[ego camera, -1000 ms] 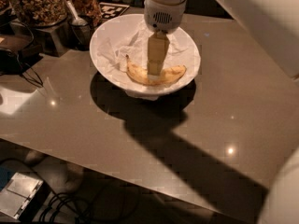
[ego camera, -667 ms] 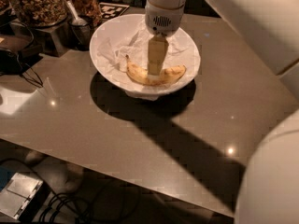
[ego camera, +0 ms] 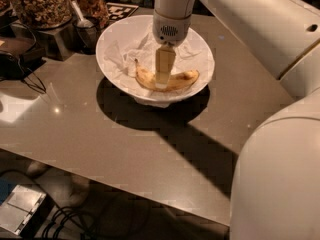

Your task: Pick banana from white bowl

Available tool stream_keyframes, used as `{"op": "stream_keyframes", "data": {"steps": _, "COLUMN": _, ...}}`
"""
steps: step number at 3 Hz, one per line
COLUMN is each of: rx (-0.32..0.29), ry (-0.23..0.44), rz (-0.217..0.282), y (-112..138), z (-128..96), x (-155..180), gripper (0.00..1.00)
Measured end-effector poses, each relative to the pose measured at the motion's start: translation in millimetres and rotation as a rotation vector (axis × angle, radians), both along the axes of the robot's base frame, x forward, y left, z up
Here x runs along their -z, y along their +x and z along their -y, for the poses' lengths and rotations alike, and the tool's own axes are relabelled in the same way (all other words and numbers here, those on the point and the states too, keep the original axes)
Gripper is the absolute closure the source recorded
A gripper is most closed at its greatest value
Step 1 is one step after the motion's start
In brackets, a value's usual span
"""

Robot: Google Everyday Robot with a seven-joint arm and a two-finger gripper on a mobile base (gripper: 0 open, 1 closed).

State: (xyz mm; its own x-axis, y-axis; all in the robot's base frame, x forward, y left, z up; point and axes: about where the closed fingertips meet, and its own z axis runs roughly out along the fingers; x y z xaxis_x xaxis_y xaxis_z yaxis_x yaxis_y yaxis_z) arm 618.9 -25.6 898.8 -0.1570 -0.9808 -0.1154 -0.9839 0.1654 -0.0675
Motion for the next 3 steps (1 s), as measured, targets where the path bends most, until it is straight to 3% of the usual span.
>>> {"op": "stream_keyframes", "data": {"steps": 3, "rx": -0.045, "ry": -0.047, "rz": -0.086, "y": -5, "z": -7, "x": 50, "gripper": 0.26}}
